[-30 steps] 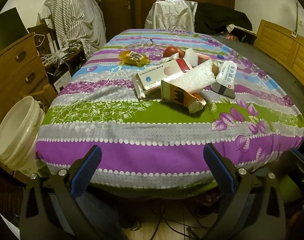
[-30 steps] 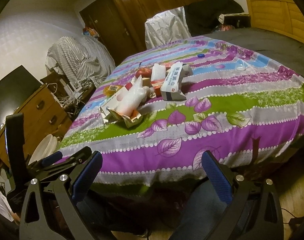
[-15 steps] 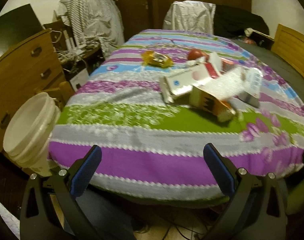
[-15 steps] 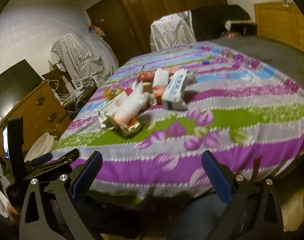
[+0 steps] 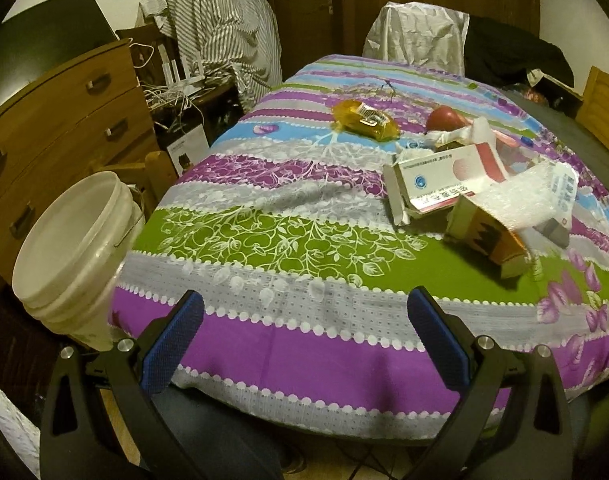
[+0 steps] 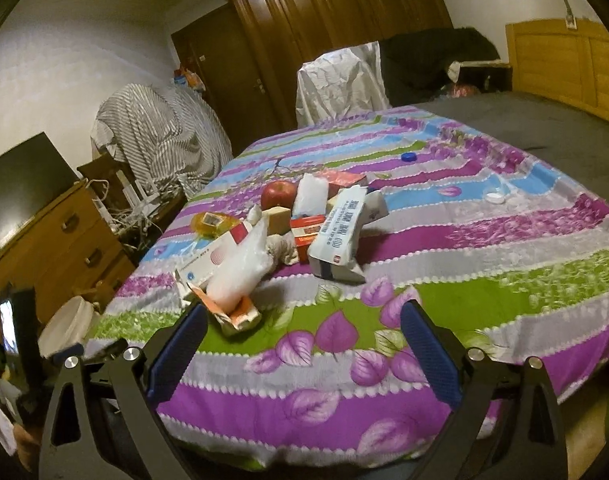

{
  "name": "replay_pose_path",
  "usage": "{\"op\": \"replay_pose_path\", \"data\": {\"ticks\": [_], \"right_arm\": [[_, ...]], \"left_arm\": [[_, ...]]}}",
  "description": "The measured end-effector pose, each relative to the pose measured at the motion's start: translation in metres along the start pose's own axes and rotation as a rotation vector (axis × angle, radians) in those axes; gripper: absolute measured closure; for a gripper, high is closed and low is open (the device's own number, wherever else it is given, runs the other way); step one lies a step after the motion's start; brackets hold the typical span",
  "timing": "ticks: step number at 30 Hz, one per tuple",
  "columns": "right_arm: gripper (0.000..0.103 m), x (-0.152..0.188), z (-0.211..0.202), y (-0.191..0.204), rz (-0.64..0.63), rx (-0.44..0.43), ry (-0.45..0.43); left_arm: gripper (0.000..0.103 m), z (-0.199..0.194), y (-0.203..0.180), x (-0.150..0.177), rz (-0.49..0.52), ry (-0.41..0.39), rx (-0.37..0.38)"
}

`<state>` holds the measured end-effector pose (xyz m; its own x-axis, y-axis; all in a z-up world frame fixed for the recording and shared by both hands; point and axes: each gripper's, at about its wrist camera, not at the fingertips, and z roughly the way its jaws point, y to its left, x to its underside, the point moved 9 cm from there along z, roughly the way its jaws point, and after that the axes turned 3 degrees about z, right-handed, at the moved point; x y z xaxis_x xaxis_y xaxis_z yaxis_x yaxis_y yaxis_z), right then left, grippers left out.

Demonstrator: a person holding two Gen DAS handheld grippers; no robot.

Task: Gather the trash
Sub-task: 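Grasp the white foam sleeve with the right tool while the left tool grasps the white medicine box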

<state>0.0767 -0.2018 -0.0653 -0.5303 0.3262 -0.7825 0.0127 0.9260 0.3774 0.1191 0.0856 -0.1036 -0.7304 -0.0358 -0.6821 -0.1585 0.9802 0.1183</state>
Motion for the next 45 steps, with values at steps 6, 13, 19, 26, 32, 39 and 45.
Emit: {"op": "replay_pose_path", "data": {"ticks": [6, 13, 19, 26, 32, 39, 45], "right_arm": [[0.03, -0.004, 0.039, 0.015, 0.046, -0.106, 0.071], [0.035, 0.007, 0.093, 0.035, 0.194, -0.256, 0.186], [0.035, 0.006, 0.133, 0.048, 0.316, -0.346, 0.209], [0.076, 0.004, 0.172, 0.067, 0.328, -0.377, 0.235], [0.076, -0.026, 0.139, 0.101, 0.194, -0.404, 0.132], [0.076, -0.069, 0.069, 0.07, 0.202, -0.403, 0.072], [0.076, -0.046, 0.034, 0.005, 0.275, -0.33, 0.173]], "left_arm": [[0.005, 0.01, -0.005, 0.002, 0.015, 0.015, 0.009], [0.005, 0.024, 0.0, 0.008, 0.001, 0.053, 0.011], [0.005, 0.034, 0.004, 0.013, -0.012, 0.084, 0.014], [0.005, 0.04, 0.011, 0.014, -0.029, 0.1, 0.01], [0.005, 0.039, 0.014, 0.014, -0.041, 0.102, 0.01], [0.005, 0.031, 0.007, -0.015, 0.078, -0.002, 0.097], [0.005, 0.05, -0.033, -0.063, 0.423, -0.087, 0.341]]}}
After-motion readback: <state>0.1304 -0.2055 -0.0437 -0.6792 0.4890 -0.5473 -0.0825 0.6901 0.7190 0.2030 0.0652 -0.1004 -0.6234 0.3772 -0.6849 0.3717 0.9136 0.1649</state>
